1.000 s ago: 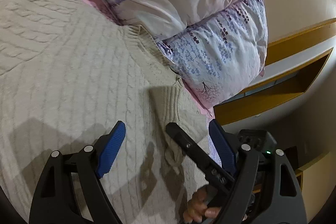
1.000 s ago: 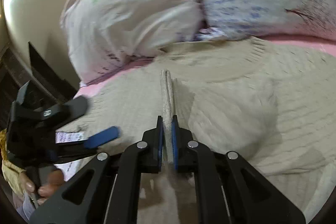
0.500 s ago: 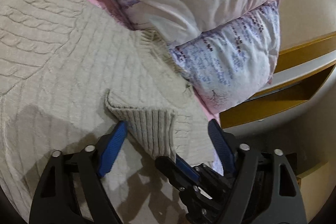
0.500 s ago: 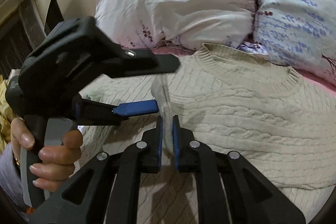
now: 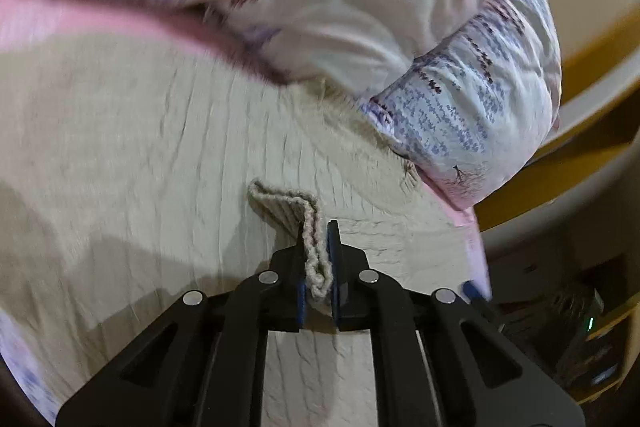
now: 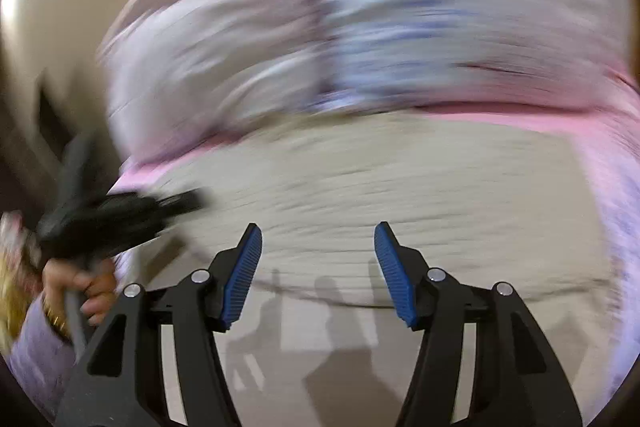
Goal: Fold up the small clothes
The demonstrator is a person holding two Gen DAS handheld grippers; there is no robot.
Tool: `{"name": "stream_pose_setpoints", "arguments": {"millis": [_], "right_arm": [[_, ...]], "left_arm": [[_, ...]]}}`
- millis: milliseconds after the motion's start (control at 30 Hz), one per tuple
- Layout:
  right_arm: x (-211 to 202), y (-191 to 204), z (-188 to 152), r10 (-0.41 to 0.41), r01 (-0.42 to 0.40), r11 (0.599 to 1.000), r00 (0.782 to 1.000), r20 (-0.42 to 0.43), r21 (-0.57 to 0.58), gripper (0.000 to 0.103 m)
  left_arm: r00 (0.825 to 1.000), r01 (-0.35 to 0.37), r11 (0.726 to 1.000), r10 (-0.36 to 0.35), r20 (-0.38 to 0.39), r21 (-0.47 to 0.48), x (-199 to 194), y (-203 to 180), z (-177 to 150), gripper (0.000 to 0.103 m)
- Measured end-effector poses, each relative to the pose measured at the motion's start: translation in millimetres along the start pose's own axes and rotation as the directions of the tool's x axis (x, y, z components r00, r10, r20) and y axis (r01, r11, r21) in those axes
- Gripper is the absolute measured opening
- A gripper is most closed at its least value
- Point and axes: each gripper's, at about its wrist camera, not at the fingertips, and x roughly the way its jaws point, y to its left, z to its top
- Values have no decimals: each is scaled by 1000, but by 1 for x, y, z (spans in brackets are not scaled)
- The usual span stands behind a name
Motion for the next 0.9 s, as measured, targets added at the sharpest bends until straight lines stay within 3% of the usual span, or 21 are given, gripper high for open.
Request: {"name": "stream_pose_setpoints", "arguments": {"millis": [133,200,267,433,533,633,700,800,900], "right_arm": [[-30,-70,5,-172,160,970,984,52,185,56],[-42,-93,3,-211,190,952,975,68,239,48],[-49,-108,2,-225,199,943,972,71,265,46],[-28,-92,0,-206,203,966,979,0,160,42],[-15,-82,-5,-221,225,969,974,-48,106,42],[-3,-80,-11,-283,290,954,955,-88,81,40],[-3,-80,-13,-308,314,947,948,-80,74,32],[-21,-92,-10,-377,373,917,926,-1,140,35],[-18,-108,-1,-419,420,895,907,-42,151,39]], "left_arm": [[997,-29,996,22,71,88,-11,-11,9,7],[992,-89,987,77,97,131,-12,-10,5,7],[987,-144,978,133,87,148,-6,-4,-1,7],[982,-187,974,181,58,129,5,5,-6,7],[977,-202,964,186,103,174,4,-4,-4,7],[968,-220,953,187,165,210,1,-15,1,7],[966,-226,950,190,173,214,2,-18,4,7],[967,-234,947,202,156,221,6,-19,3,7],[969,-228,953,202,142,201,7,-14,2,7]]}}
